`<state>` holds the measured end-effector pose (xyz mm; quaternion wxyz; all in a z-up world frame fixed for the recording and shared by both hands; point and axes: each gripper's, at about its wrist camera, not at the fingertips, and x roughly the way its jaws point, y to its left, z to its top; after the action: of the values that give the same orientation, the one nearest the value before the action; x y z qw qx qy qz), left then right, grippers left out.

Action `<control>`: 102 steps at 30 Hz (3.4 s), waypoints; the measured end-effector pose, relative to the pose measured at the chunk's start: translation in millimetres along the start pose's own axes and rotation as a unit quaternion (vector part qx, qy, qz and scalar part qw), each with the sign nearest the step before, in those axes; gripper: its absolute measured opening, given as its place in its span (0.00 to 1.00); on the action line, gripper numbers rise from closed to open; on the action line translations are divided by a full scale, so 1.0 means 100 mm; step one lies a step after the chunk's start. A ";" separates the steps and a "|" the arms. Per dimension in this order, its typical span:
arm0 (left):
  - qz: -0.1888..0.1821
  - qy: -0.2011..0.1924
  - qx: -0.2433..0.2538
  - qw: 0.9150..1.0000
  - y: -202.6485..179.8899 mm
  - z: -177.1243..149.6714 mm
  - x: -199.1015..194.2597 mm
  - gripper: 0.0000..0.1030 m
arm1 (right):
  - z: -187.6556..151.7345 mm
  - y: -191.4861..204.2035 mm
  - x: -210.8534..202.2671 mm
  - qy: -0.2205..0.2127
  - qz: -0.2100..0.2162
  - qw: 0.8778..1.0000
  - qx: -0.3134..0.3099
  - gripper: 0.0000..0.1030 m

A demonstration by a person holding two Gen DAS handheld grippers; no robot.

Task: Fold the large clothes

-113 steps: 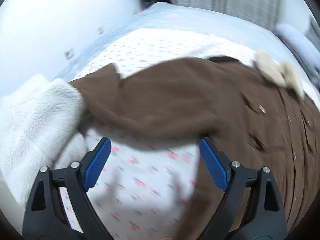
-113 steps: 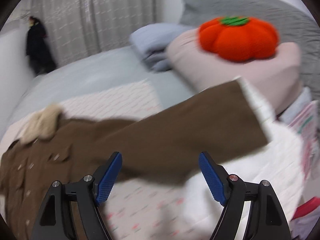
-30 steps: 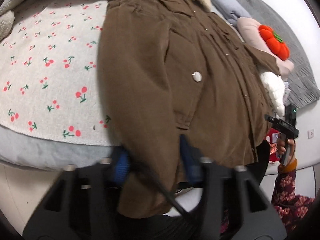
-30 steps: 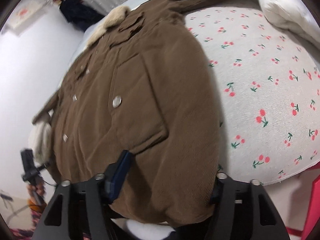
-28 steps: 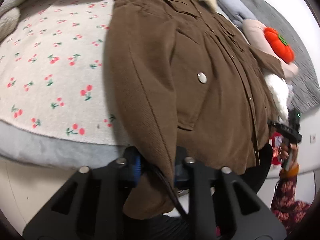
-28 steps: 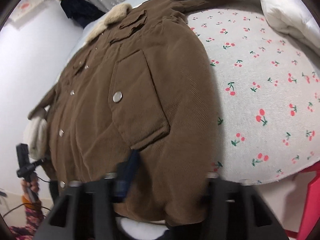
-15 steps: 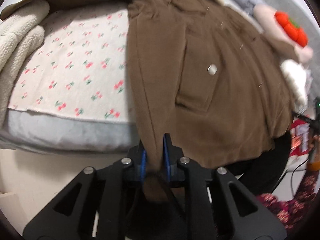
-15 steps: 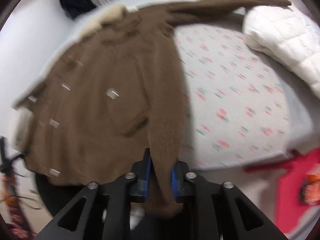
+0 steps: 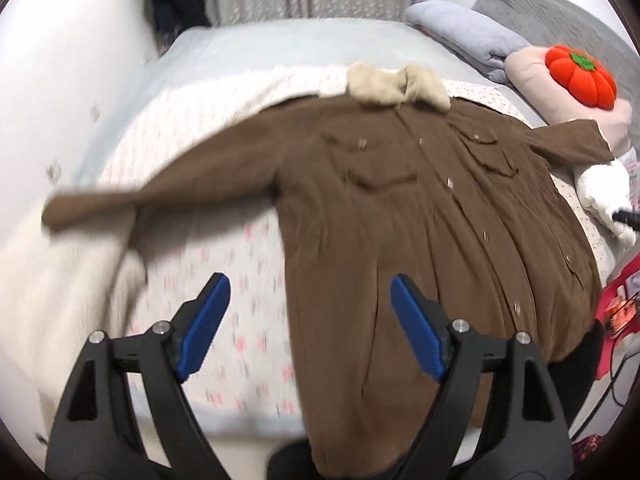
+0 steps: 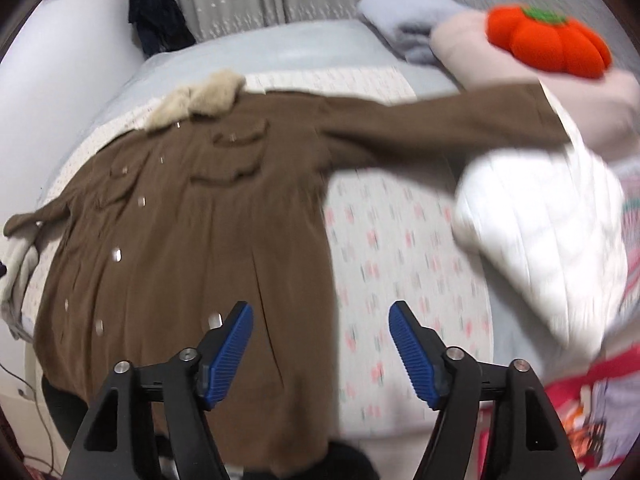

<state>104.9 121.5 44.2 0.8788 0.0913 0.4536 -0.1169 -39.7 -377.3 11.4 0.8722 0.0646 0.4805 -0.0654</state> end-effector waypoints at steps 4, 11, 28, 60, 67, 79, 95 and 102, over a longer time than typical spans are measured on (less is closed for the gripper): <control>0.000 -0.006 0.036 0.999 -0.10 0.62 0.30 0.81 | 0.54 0.27 0.22 -0.005 0.023 0.999 -0.025 0.74; 0.025 0.000 0.093 0.995 -0.69 1.74 1.25 0.81 | 1.63 0.85 0.91 -0.004 0.060 0.997 -0.056 0.74; 0.011 0.042 0.072 0.996 -1.26 3.48 3.63 0.80 | 3.46 1.95 2.72 -0.021 0.079 0.994 -0.074 0.74; -0.065 -0.175 -0.145 0.972 -0.89 2.93 3.49 0.15 | 3.47 2.20 3.41 -0.030 -0.039 0.995 -0.088 0.13; -0.043 -0.215 -0.170 0.961 -0.83 2.89 3.46 0.15 | 3.28 2.11 3.10 -0.167 -0.067 0.983 -0.042 0.09; -0.050 -0.070 -0.208 0.974 -0.66 3.18 4.27 0.45 | 3.75 1.88 4.03 -0.064 -0.044 0.997 0.012 0.14; -0.140 -0.045 -0.089 0.985 -0.40 3.10 3.65 0.82 | 3.54 1.41 3.17 -0.062 0.137 0.989 -0.009 0.71; -0.275 0.039 -0.111 0.954 -0.64 3.07 4.13 0.62 | 3.74 1.63 3.76 -0.014 0.116 0.993 -0.020 0.71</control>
<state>556.3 -72.2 -122.3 0.7986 -0.1306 0.5053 -0.2997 498.8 -302.3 -100.8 0.8817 0.1014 0.4586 0.0447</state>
